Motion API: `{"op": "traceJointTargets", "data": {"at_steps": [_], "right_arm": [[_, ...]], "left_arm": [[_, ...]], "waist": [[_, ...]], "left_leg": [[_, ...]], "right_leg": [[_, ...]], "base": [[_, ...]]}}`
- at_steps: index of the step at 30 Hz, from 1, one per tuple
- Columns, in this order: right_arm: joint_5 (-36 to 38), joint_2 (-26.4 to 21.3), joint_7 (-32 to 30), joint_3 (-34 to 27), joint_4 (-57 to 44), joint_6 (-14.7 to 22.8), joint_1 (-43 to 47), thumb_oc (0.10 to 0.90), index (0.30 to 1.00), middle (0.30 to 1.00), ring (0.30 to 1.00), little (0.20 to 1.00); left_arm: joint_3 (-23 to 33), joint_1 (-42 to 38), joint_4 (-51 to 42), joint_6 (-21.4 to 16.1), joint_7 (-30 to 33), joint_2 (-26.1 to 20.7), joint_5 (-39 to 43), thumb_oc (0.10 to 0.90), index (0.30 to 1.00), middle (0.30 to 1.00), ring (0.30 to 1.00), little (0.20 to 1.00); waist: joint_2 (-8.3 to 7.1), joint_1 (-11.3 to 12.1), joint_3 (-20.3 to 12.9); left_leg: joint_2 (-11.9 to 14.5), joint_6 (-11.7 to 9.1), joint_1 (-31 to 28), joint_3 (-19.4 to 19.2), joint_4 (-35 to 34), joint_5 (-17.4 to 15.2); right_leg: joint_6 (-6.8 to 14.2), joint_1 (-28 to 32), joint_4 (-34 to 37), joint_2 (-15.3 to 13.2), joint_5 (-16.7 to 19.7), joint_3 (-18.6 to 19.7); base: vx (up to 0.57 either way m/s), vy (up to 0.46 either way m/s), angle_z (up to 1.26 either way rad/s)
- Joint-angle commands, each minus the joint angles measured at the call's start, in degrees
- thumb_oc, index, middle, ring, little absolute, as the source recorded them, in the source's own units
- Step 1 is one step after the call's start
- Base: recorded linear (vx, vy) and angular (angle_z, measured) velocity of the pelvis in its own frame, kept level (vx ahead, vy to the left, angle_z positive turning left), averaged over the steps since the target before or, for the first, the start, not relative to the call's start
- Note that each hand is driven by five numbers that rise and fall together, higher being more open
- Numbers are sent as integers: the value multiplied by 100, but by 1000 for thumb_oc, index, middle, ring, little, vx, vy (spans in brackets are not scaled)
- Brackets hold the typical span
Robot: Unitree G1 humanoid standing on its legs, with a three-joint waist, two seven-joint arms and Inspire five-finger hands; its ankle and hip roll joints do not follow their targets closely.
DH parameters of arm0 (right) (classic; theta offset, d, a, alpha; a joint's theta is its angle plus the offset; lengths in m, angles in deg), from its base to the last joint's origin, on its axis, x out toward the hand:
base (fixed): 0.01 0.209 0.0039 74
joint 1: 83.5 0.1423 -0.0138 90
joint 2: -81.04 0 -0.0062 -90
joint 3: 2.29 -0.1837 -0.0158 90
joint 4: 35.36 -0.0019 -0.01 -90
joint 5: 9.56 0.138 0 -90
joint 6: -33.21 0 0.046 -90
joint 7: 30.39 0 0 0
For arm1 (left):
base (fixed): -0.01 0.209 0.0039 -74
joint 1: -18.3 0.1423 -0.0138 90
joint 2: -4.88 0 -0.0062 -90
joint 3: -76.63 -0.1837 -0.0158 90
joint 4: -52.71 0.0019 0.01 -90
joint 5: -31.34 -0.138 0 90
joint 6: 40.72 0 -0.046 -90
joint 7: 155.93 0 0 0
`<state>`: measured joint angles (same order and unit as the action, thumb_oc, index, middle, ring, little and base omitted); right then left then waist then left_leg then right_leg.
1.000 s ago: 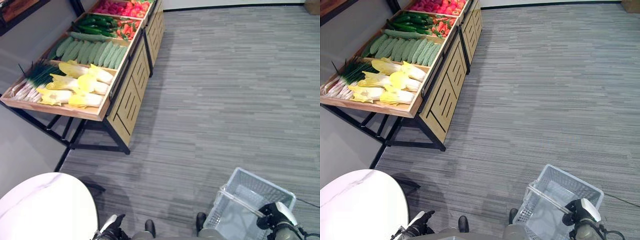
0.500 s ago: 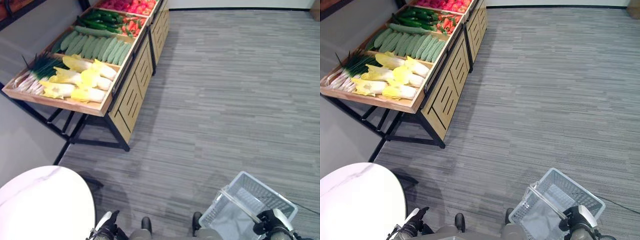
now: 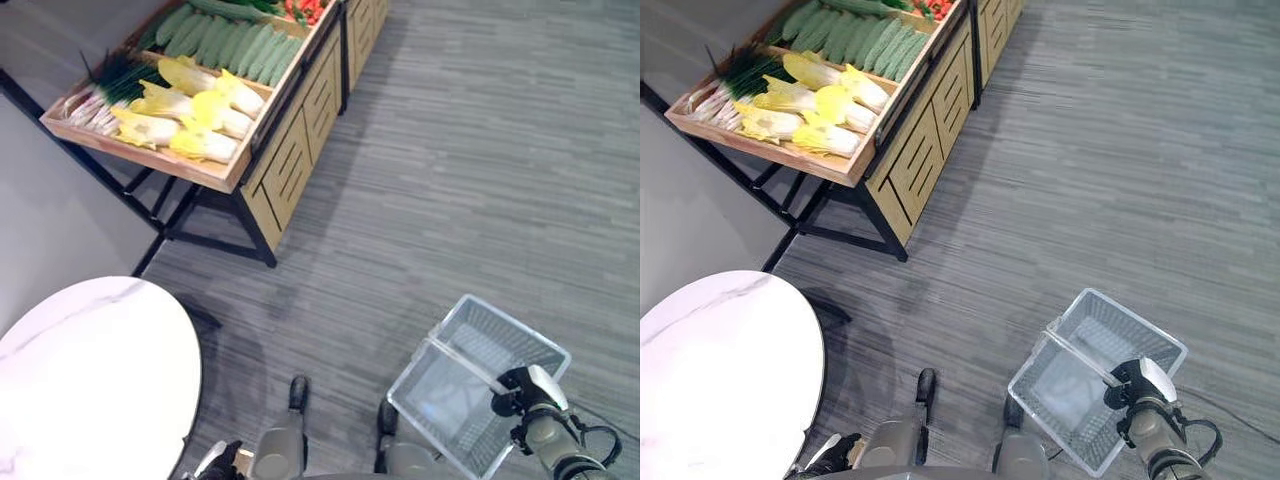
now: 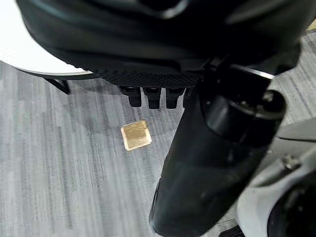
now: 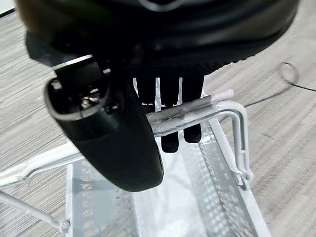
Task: Get the vegetables into the basket
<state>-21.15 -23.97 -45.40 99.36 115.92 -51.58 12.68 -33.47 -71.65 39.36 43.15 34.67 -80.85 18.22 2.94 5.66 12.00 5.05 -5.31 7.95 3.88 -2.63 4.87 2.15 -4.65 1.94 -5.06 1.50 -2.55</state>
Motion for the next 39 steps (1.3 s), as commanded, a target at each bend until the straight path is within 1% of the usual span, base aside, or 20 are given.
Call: {"op": "traceJointTargets", "data": {"at_steps": [1, 3, 4, 5, 6, 8, 9, 10, 11, 12, 15, 23, 25, 27, 29, 32, 33, 34, 36, 39], "right_arm": [[-176, -339, -227, 19, -442, 251, -8, 400, 300, 300, 300, 300], [-165, -213, -215, -16, -423, 232, -40, 400, 300, 300, 300, 300], [-122, -87, -190, -44, -392, 214, -55, 400, 300, 300, 300, 300], [-122, -87, -190, -44, -392, 214, -55, 400, 300, 300, 300, 300], [-112, -6, -177, -25, -386, 193, -26, 400, 300, 300, 300, 300], [-125, 28, -187, -11, -460, 184, -14, 400, 300, 300, 300, 300], [-106, 50, -207, -5, -392, 178, 33, 400, 300, 300, 300, 300], [-85, 116, -226, 10, -375, 171, 88, 400, 300, 300, 300, 300], [-85, 118, -227, 10, -376, 170, 89, 400, 300, 300, 300, 300], [-68, 152, -244, 29, -341, 163, 147, 400, 300, 300, 300, 300], [-64, 215, -240, 66, -316, 150, 185, 400, 300, 300, 300, 300], [-137, 290, -190, 111, -143, 167, 82, 400, 300, 300, 300, 300], [-188, 267, -172, 150, -202, 168, 74, 400, 300, 300, 300, 300], [-246, 176, -156, 193, -341, 164, 122, 400, 300, 300, 300, 300], [-262, 148, -154, 180, -370, 168, 125, 400, 300, 300, 300, 300], [-179, 123, -191, 145, -306, 149, 272, 400, 300, 300, 300, 300], [-178, 123, -191, 146, -305, 149, 274, 400, 300, 300, 300, 300], [-187, 98, -200, 191, -430, 137, 373, 400, 300, 300, 300, 300], [-172, 117, -220, 228, -405, 158, 420, 400, 300, 300, 300, 300], [-195, 140, -217, 261, -538, 156, 406, 400, 300, 300, 300, 300]], "left_arm": [[168, -18, 89, -1, 128, -330, -151, 900, 1000, 1000, 1000, 1000], [174, -38, 129, 16, 127, -331, -184, 900, 1000, 1000, 1000, 1000], [185, -29, 148, 26, 132, -365, -225, 900, 1000, 1000, 1000, 1000], [184, -28, 148, 26, 132, -365, -225, 900, 1000, 1000, 1000, 1000], [223, -36, 141, 30, 130, -422, -218, 900, 1000, 1000, 1000, 1000], [243, -56, 127, 30, 145, -457, -201, 900, 1000, 1000, 1000, 1000], [281, -103, 108, 30, 174, -491, -177, 900, 1000, 1000, 1000, 1000], [307, -158, 71, 43, 205, -540, -130, 900, 1000, 1000, 1000, 1000], [308, -158, 71, 44, 205, -541, -130, 900, 1000, 1000, 1000, 1000], [333, -216, 55, 54, 247, -581, -97, 900, 1000, 1000, 1000, 1000], [366, -267, 51, 51, 283, -638, -82, 900, 1000, 1000, 1000, 1000], [243, -243, 103, 36, 243, -576, -266, 900, 1000, 1000, 1000, 1000], [182, -234, 93, 34, 224, -577, -339, 900, 1000, 1000, 1000, 1000], [105, -239, 60, 16, 165, -566, -350, 900, 1000, 1000, 1000, 1000], [111, -236, 58, 10, 162, -567, -337, 900, 1000, 1000, 1000, 1000], [201, -207, 61, 25, 166, -600, -228, 900, 1000, 1000, 1000, 1000], [203, -207, 60, 26, 166, -600, -228, 900, 1000, 1000, 1000, 1000], [247, -257, 41, 49, 182, -654, -188, 900, 1000, 1000, 1000, 1000], [252, -297, 31, 63, 187, -691, -172, 900, 1000, 1000, 1000, 1000], [301, -315, 39, 80, 193, -731, -132, 900, 1000, 1000, 1000, 1000]], "waist": [[-236, 60, -327], [-306, 51, -403], [-382, 55, -469], [-383, 57, -470], [-454, 61, -502], [-487, 60, -504], [-512, 64, -489], [-545, 64, -464], [-547, 66, -465], [-565, 67, -443], [-602, 78, -436], [-657, 52, -535], [-695, 41, -535], [-749, 33, -480], [-751, 35, -477], [-703, 56, -436], [-704, 61, -435], [-627, 47, -346], [-544, 52, -294], [-501, -2, -243]], "left_leg": [[14, 2, 707, -74, 103, 659], [-93, 123, 649, -197, 185, 512], [-183, 218, 596, -345, 259, 371], [-183, 219, 597, -347, 260, 370], [-258, 311, 579, -451, 325, 245], [-284, 346, 579, -490, 345, 198], [-323, 382, 580, -523, 354, 157], [-383, 428, 581, -565, 350, 110], [-383, 429, 583, -568, 351, 109], [-434, 471, 566, -602, 331, 62], [-494, 517, 498, -626, 260, 21], [-576, 536, 303, -607, 72, -24], [-594, 537, 351, -605, 166, -90], [-655, 590, 572, -622, 639, -343], [-667, 610, 611, -626, 713, -398], [-701, 703, 574, -631, 684, -462], [-699, 703, 572, -637, 681, -461], [-672, 753, 515, -620, 644, -444], [-656, 797, 366, -583, 556, -444], [-646, 813, 157, -582, 441, -448]], "right_leg": [[407, 1012, -471, -15, -744, 27], [537, 1016, -515, -195, -673, 106], [643, 961, -541, -356, -495, 205], [644, 960, -542, -356, -495, 207], [740, 833, -615, -485, -233, 289], [769, 752, -647, -530, -121, 324], [808, 690, -681, -577, 37, 335], [865, 590, -725, -646, 306, 360], [866, 589, -723, -646, 308, 363], [904, 531, -736, -695, 492, 355], [942, 485, -738, -749, 713, 311], [1009, 605, -560, -797, 927, 257], [1039, 618, -491, -841, 1035, 239], [1078, 596, -509, -952, 1316, 275], [1089, 573, -531, -976, 1389, 290], [1086, 341, -877, -1034, 1771, 348], [1086, 333, -885, -1033, 1768, 357], [1031, 96, -1346, -926, 1769, 322], [974, -48, -1709, -797, 1587, 199], [921, -247, -1851, -747, 1416, 55]], "base": [[245, 247, -97], [217, 270, -67], [214, 273, -23], [211, 296, -24], [106, 186, -26], [78, 152, -37], [61, 152, -20], [61, 151, -7], [80, 175, -3], [60, 111, -5], [57, 84, -6], [51, 22, -4], [16, 4, -2], [4, 57, 3], [12, 59, 1], [26, 111, -7], [6, 127, -21], [12, 138, -30], [46, 136, -24], [88, 67, -10]]}}
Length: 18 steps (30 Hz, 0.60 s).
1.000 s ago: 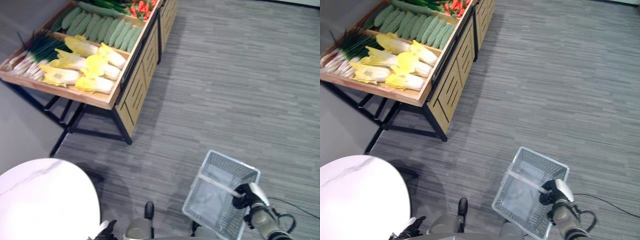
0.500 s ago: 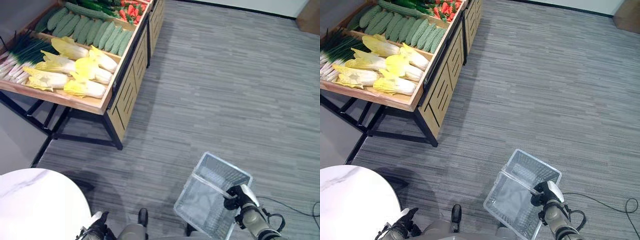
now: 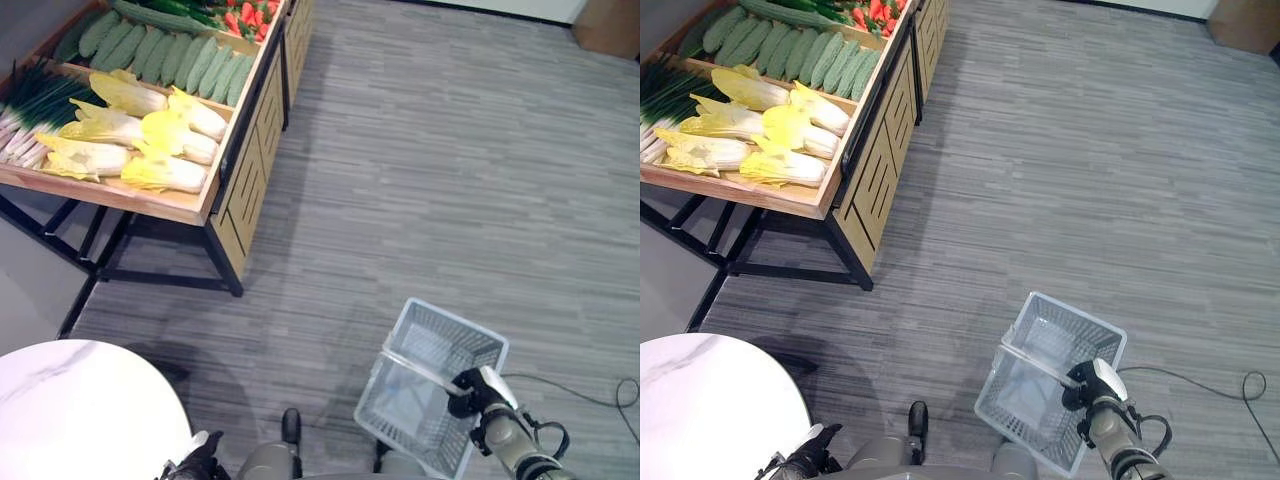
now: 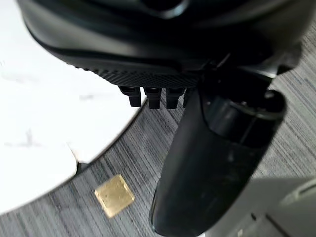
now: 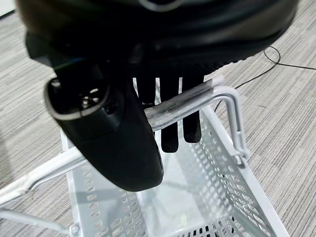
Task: Get the vegetables into the basket
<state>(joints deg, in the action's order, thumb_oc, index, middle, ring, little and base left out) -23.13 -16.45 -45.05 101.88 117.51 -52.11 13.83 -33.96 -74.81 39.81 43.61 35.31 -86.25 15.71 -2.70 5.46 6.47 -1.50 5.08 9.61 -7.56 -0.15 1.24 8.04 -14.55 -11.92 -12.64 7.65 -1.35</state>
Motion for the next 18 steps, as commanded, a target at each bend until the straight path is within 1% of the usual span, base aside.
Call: {"op": "traceJointTargets", "data": {"at_steps": [1, 2, 3, 4, 6, 8, 9, 11, 13, 14, 15, 18], "right_arm": [[6, -598, -256, 27, -698, 221, 296, 400, 300, 300, 300, 300], [14, -594, -259, 43, -705, 231, 325, 400, 300, 300, 300, 300], [48, -585, -262, 65, -710, 247, 370, 400, 300, 300, 300, 300], [96, -560, -297, 73, -778, 269, 413, 400, 300, 300, 300, 300], [103, -558, -304, 82, -774, 283, 420, 400, 300, 300, 300, 300], [91, -559, -312, 115, -826, 285, 430, 400, 300, 300, 300, 300], [79, -548, -311, 111, -840, 272, 367, 400, 300, 300, 300, 300], [85, -538, -300, 82, -775, 257, 235, 400, 300, 300, 300, 300], [85, -537, -301, 82, -775, 258, 233, 400, 300, 300, 300, 300], [148, -490, -292, 10, -520, 235, -20, 400, 300, 300, 300, 300], [157, -504, -273, -3, -511, 231, -91, 400, 300, 300, 300, 300], [179, -561, -284, -58, -381, 207, -199, 400, 300, 300, 300, 300]], "left_arm": [[388, -25, 12, 40, 153, -217, 157, 900, 1000, 1000, 1000, 1000], [386, -55, 31, 47, 167, -227, 144, 900, 1000, 1000, 1000, 1000], [258, -99, 54, 47, 179, -229, -20, 900, 1000, 1000, 1000, 1000], [102, -135, 63, 46, 199, -218, -207, 900, 1000, 1000, 1000, 1000], [62, -162, 62, 54, 188, -206, -274, 900, 1000, 1000, 1000, 1000], [-9, -267, 92, 91, 196, -243, -419, 900, 1000, 1000, 1000, 1000], [61, -362, 83, 118, 230, -276, -392, 900, 1000, 1000, 1000, 1000], [160, -465, 20, 110, 290, -319, -237, 900, 1000, 1000, 1000, 1000], [159, -463, 18, 111, 289, -320, -236, 900, 1000, 1000, 1000, 1000], [256, -517, -134, 97, 435, -319, -28, 900, 1000, 1000, 1000, 1000], [340, -519, -219, 74, 479, -316, 125, 900, 1000, 1000, 1000, 1000], [359, -513, -366, 7, 517, -212, 409, 900, 1000, 1000, 1000, 1000]], "waist": [[103, -7, 328], [137, -58, 379], [153, -133, 463], [124, -221, 497], [136, -265, 550], [112, -387, 594], [79, -463, 577], [44, -495, 543], [48, -501, 548], [46, -486, 335], [74, -474, 274], [171, -486, 171]], "left_leg": [[47, -232, -93, 558, 147, -86], [77, -248, -190, 598, 133, -112], [103, -276, -353, 624, 144, -190], [99, -302, -459, 627, 129, -237], [119, -326, -579, 660, 119, -297], [177, -411, -768, 743, 92, -393], [214, -477, -928, 824, 95, -486], [268, -557, -1118, 941, 130, -596], [274, -559, -1124, 949, 131, -600], [438, -692, -1311, 1107, 137, -628], [541, -761, -1361, 1149, 122, -545], [723, -892, -1381, 1313, 120, -287]], "right_leg": [[258, 536, -371, 91, 569, -146], [214, 411, -350, 151, 338, -200], [180, 269, -105, 207, 89, -290], [198, 92, 150, 247, 97, -254], [218, 73, 278, 266, 113, -220], [273, -149, 668, 278, 258, -79], [320, -271, 892, 284, 367, 24], [331, -290, 861, 303, 450, 19], [330, -281, 856, 306, 442, 9], [175, -16, 863, 469, 167, -141], [124, 31, 813, 544, 94, -264], [1, 131, 700, 655, -101, -462]], "base": [[147, 42, -2], [233, -5, -14], [259, -59, -1], [261, -80, 12], [139, -58, 22], [238, -156, 22], [341, -243, 27], [273, -214, 43], [170, -176, 61], [315, -376, 24], [378, -454, 17], [195, -256, 48]]}}
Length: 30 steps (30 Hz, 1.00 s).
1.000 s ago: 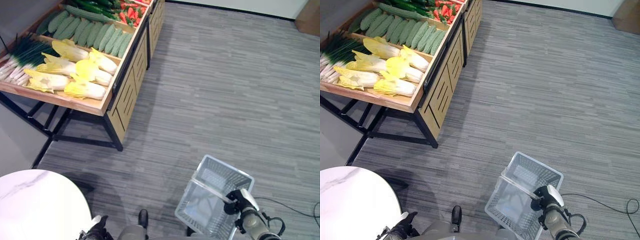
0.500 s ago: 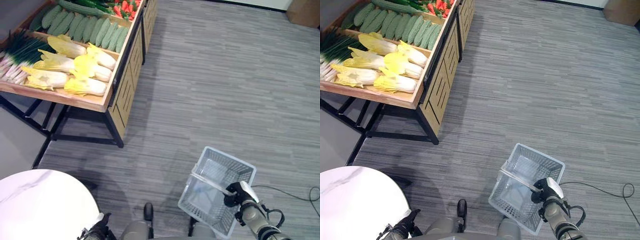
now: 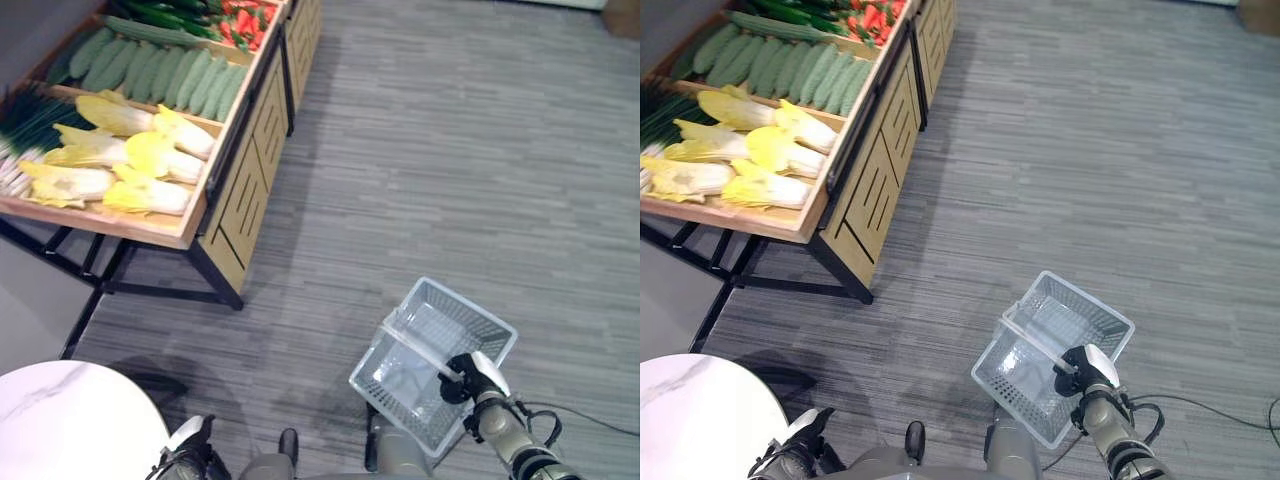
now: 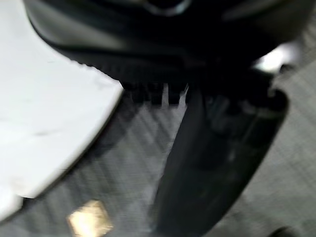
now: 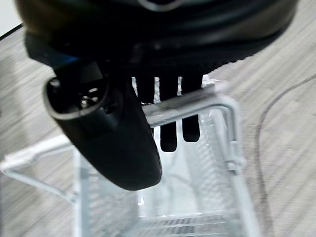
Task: Get the vegetables into the basket
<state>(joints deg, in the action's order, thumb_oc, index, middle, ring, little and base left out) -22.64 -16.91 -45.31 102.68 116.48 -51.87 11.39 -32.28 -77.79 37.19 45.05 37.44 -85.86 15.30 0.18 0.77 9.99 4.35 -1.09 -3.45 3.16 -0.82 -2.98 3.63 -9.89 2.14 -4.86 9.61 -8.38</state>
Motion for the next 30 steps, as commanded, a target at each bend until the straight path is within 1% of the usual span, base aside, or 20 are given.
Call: {"op": "traceJointTargets", "data": {"at_steps": [1, 2, 3, 5, 6, 8, 11, 12, 13, 14, 15, 16, 17, 19, 22, 23, 26, 28, 29, 30], "right_arm": [[109, -558, -258, -151, -344, 178, 7, 400, 300, 300, 300, 300], [107, -626, -287, -168, -409, 189, 3, 400, 300, 300, 300, 300], [107, -626, -287, -168, -409, 189, 2, 400, 300, 300, 300, 300], [53, -754, -302, -160, -605, 198, -8, 400, 300, 300, 300, 300], [53, -755, -302, -160, -605, 198, -8, 400, 300, 300, 300, 300], [7, -849, -313, -189, -755, 224, -81, 400, 300, 300, 300, 300], [-22, -898, -314, -201, -831, 225, -119, 400, 300, 300, 300, 300], [-40, -937, -307, -199, -906, 222, -118, 400, 300, 300, 300, 300], [-54, -1006, -314, -238, -1014, 229, -114, 400, 300, 300, 300, 300], [-54, -1008, -314, -239, -1015, 229, -117, 400, 300, 300, 300, 300], [-54, -1021, -326, -244, -1024, 239, -93, 400, 300, 300, 300, 300], [-66, -1045, -345, -214, -1018, 252, -16, 400, 300, 300, 300, 300], [-66, -1045, -346, -212, -1016, 253, -16, 400, 300, 300, 300, 300], [-91, -1039, -364, -165, -1056, 280, 40, 400, 300, 300, 300, 300], [-118, -969, -362, -77, -1025, 298, 150, 400, 300, 300, 300, 300], [-147, -903, -318, -48, -976, 293, 149, 400, 300, 300, 300, 300], [-149, -862, -277, -75, -998, 260, 135, 400, 300, 300, 300, 300], [-152, -775, -242, -78, -926, 232, 139, 400, 300, 300, 300, 300], [-134, -704, -222, -90, -977, 215, 126, 400, 300, 300, 300, 300], [-99, -648, -231, -92, -853, 208, 158, 400, 300, 300, 300, 300]], "left_arm": [[145, -209, -136, -142, 295, -216, 449, 900, 1000, 1000, 1000, 1000], [87, -206, -188, -165, 290, -171, 471, 900, 1000, 1000, 1000, 1000], [87, -206, -188, -165, 290, -171, 471, 900, 1000, 1000, 1000, 1000], [94, -151, -184, -155, 256, -91, 538, 900, 1000, 1000, 1000, 1000], [94, -151, -184, -155, 256, -91, 538, 900, 1000, 1000, 1000, 1000], [144, -105, -124, -146, 228, -22, 582, 900, 1000, 1000, 1000, 1000], [207, -30, -39, -113, 206, 12, 596, 900, 1000, 1000, 1000, 1000], [213, -11, 7, -105, 200, 17, 580, 900, 1000, 1000, 1000, 1000], [205, 44, 90, -98, 179, 46, 529, 900, 1000, 1000, 1000, 1000], [204, 44, 92, -99, 180, 49, 528, 900, 1000, 1000, 1000, 1000], [186, 86, 166, -89, 163, 69, 470, 900, 1000, 1000, 1000, 1000], [110, 130, 239, -86, 127, 103, 342, 900, 1000, 1000, 1000, 1000], [111, 131, 241, -87, 128, 104, 341, 900, 1000, 1000, 1000, 1000], [81, 211, 274, -81, 83, 124, 263, 900, 1000, 1000, 1000, 1000], [113, 352, 340, -76, 8, 124, 186, 900, 1000, 1000, 1000, 1000], [108, 501, 404, -61, -61, 161, 102, 900, 1000, 1000, 1000, 1000], [-43, 528, 475, -53, -136, 204, -102, 900, 1000, 1000, 1000, 1000], [-66, 553, 476, -57, -179, 204, -167, 900, 1000, 1000, 1000, 1000], [-66, 545, 415, -64, -176, 149, -177, 900, 1000, 1000, 1000, 1000], [-67, 526, 403, -64, -165, 125, -173, 900, 1000, 1000, 1000, 1000]], "waist": [[-89, -47, -204], [-46, -63, -220], [-45, -64, -221], [13, -67, -222], [14, -68, -223], [1, -41, -162], [1, -18, -126], [1, 6, -93], [-12, 41, -62], [-12, 43, -62], [-30, 63, -56], [-4, 126, -40], [-9, 131, -41], [41, 255, -12], [64, 450, -15], [78, 502, -101], [44, 498, -146], [-24, 496, -192], [-89, 506, -211], [-105, 515, -212]], "left_leg": [[191, -311, -78, 285, 185, 220], [270, -368, -64, 311, 232, 367], [270, -368, -64, 312, 231, 367], [329, -449, 65, 330, 519, 603], [329, -449, 66, 331, 520, 602], [279, -519, 294, 372, 1018, 890], [243, -496, 448, 337, 1188, 994], [180, -466, 578, 319, 1083, 970], [91, -414, 868, 171, 803, 813], [88, -411, 863, 168, 807, 805], [39, -376, 1066, 56, 619, 684], [0, -367, 1417, -37, 354, 811], [-5, -366, 1402, -46, 335, 815], [-31, -404, 1764, -63, 98, 1178], [-70, -453, 1919, 25, -193, 1406], [-46, -395, 1710, 8, -269, 1375], [-76, -317, 1632, -94, -229, 1333], [-156, -186, 1550, -193, -153, 1173], [-227, -95, 1491, -298, -64, 1032], [-261, -53, 1468, -333, -23, 969]], "right_leg": [[401, -320, -740, -91, -356, 199], [342, -308, -790, -19, -466, 161], [342, -308, -791, -18, -467, 160], [228, -240, -808, 81, -609, 142], [228, -241, -808, 81, -609, 142], [99, -98, -756, 99, -688, 101], [40, 28, -737, 98, -789, 53], [44, 77, -721, 76, -818, 37], [86, 183, -649, 2, -851, -17], [89, 187, -651, -1, -859, -14], [104, 236, -612, -46, -880, -22], [125, 340, -548, -41, -899, -7], [127, 344, -547, -46, -906, 0], [121, 526, -471, 29, -954, 85], [127, 790, -385, 138, -1062, 332], [180, 908, -375, 140, -1127, 425], [256, 1028, -372, 7, -1165, 457], [341, 1066, -472, -111, -1175, 568], [416, 1028, -579, -220, -1106, 644], [452, 1002, -625, -268, -1057, 665]], "base": [[193, -284, 35], [133, -201, 8], [170, -270, -13], [109, -180, -6], [58, -106, -4], [60, -147, -6], [68, -109, 20], [57, -62, 22], [61, -61, 16], [75, -43, 32], [106, 10, 41], [108, 8, 37], [127, 32, 21], [143, 46, 4], [251, 102, -40], [313, 196, -79], [171, 163, -50], [215, 266, -24], [191, 279, -26], [165, 259, -27]]}}
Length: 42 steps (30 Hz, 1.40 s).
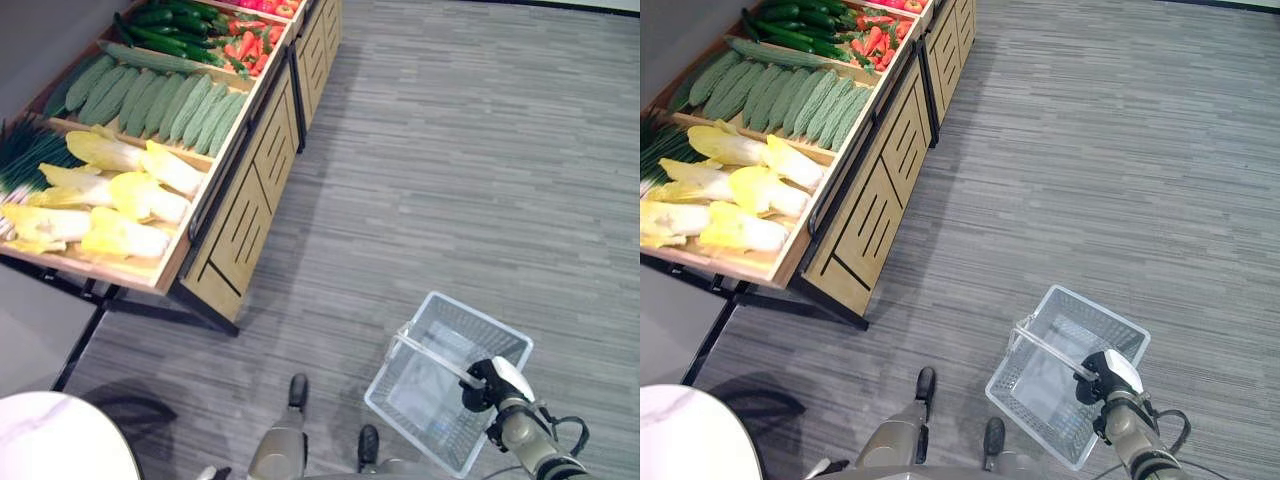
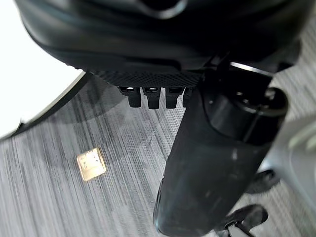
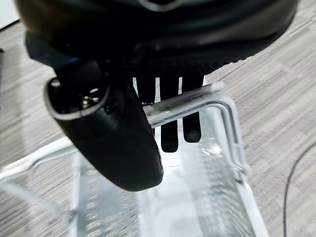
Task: Get the vegetables into the basket
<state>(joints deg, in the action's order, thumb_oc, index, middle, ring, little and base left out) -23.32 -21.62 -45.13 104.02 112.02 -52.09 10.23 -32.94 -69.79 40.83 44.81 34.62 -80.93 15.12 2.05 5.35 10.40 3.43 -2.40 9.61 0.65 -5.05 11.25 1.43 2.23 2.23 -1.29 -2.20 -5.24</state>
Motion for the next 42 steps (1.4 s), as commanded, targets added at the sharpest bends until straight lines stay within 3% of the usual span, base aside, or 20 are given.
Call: {"op": "traceJointTargets", "data": {"at_steps": [1, 9, 10, 13, 17, 19, 22, 25, 27, 33, 34, 35, 36, 38, 39, 42], "right_arm": [[11, -115, -253, -223, -278, 228, 311, 400, 300, 300, 300, 300], [55, 31, -210, -183, -251, 185, 401, 400, 300, 300, 300, 300], [47, 42, -221, -181, -298, 179, 389, 400, 300, 300, 300, 300], [51, 106, -206, -185, -234, 185, 319, 400, 300, 300, 300, 300], [50, 119, -205, -146, -214, 181, 318, 400, 300, 300, 300, 300], [-21, 112, -229, -60, -309, 186, 341, 400, 300, 300, 300, 300], [-104, 114, -233, -7, -455, 171, 269, 400, 300, 300, 300, 300], [-125, 120, -214, -17, -420, 169, 152, 400, 300, 300, 300, 300], [-117, 113, -198, 10, -371, 186, 70, 400, 300, 300, 300, 300], [-59, -97, -253, -43, -406, 230, -25, 400, 300, 300, 300, 300], [-38, -160, -285, -60, -395, 243, -28, 400, 300, 300, 300, 300], [-77, -261, -309, -66, -439, 230, -21, 400, 300, 300, 300, 300], [-77, -262, -310, -66, -438, 231, -20, 400, 300, 300, 300, 300], [-87, -323, -332, -89, -506, 220, -12, 400, 300, 300, 300, 300], [-91, -354, -363, -93, -543, 216, 20, 400, 300, 300, 300, 300], [-137, -372, -391, -117, -606, 199, 42, 400, 300, 300, 300, 300]], "left_arm": [[1, -297, 36, -39, 123, -384, -129, 900, 1000, 1000, 1000, 1000], [83, -471, -51, -6, 169, -642, -79, 900, 1000, 1000, 1000, 1000], [188, -536, -106, 27, 216, -747, 0, 900, 1000, 1000, 1000, 1000], [287, -602, -141, 24, 264, -827, 88, 900, 1000, 1000, 1000, 1000], [173, -828, -192, 7, 294, -922, 80, 900, 1000, 1000, 1000, 1000], [74, -1029, -266, -11, 332, -925, 95, 900, 1000, 1000, 1000, 1000], [59, -1178, -386, -44, 394, -890, 111, 900, 1000, 1000, 1000, 1000], [55, -1189, -468, -74, 417, -858, 144, 900, 1000, 1000, 1000, 1000], [37, -1128, -553, -115, 437, -798, 198, 900, 1000, 1000, 1000, 1000], [-101, -1131, -750, -133, 463, -699, 338, 900, 1000, 1000, 1000, 1000], [-99, -1135, -711, -114, 476, -665, 356, 900, 1000, 1000, 1000, 1000], [-57, -1152, -643, -74, 472, -606, 376, 900, 1000, 1000, 1000, 1000], [-57, -1153, -642, -74, 472, -605, 376, 900, 1000, 1000, 1000, 1000], [-63, -1153, -495, -42, 460, -566, 309, 900, 1000, 1000, 1000, 1000], [-51, -1131, -409, -11, 451, -549, 273, 900, 1000, 1000, 1000, 1000], [6, -1051, -215, 64, 450, -517, 160, 900, 1000, 1000, 1000, 1000]], "waist": [[-312, 63, -266], [-430, 30, -253], [-395, 1, -203], [-312, -57, -181], [-292, -202, -107], [-341, -333, -49], [-403, -536, -50], [-428, -569, -126], [-429, -545, -317], [-288, -578, -399], [-272, -569, -387], [-307, -557, -318], [-306, -561, -316], [-321, -583, -268], [-308, -578, -239], [-284, -520, -270]], "left_leg": [[-209, 118, 133, -110, 423, -512], [-475, 374, -109, -184, 461, -799], [-492, 453, -222, -140, 410, -821], [-488, 505, -495, -75, 234, -834], [-442, 467, -768, -50, 186, -965], [-394, 379, -974, 48, 260, -1193], [-286, 231, -1357, 205, 255, -1453], [-225, 160, -1517, 292, 228, -1527], [-28, 44, -1640, 389, 257, -1561], [380, -221, -1513, 759, 589, -1195], [417, -290, -1374, 737, 825, -994], [445, -366, -1065, 368, 1304, -753], [445, -366, -1058, 373, 1317, -759], [534, -383, -894, -102, 1426, -662], [596, -374, -784, -373, 1334, -631], [497, -338, -495, -718, 793, -746]], "right_leg": [[709, -235, -671, -673, 188, 377], [895, -572, -1326, -899, 974, 556], [893, -757, -1850, -902, 1216, 559], [835, -1040, -2337, -850, 1313, 446], [764, -1421, -2001, -814, 1133, 204], [808, -1601, -1276, -822, 1043, 166], [940, -1818, -428, -797, 1367, 384], [941, -1765, -309, -742, 1368, 443], [821, -1574, -357, -572, 1253, 290], [530, -1513, -815, -283, 733, -64], [463, -1426, -793, -271, 658, -143], [361, -1204, -668, -343, 587, -371], [361, -1200, -665, -343, 587, -375], [321, -1015, -583, -369, 512, -526], [326, -942, -544, -407, 476, -639], [388, -788, -433, -471, 426, -876]], "base": [[76, 131, -15], [104, 173, -8], [48, 104, -12], [125, 141, 3], [178, 15, -3], [296, -155, 16], [379, -229, 31], [246, -182, 28], [344, -354, 52], [174, -263, 26], [233, -480, 93], [142, -331, 87], [87, -255, 79], [36, -123, 46], [36, -103, 37], [74, -50, 68]]}}
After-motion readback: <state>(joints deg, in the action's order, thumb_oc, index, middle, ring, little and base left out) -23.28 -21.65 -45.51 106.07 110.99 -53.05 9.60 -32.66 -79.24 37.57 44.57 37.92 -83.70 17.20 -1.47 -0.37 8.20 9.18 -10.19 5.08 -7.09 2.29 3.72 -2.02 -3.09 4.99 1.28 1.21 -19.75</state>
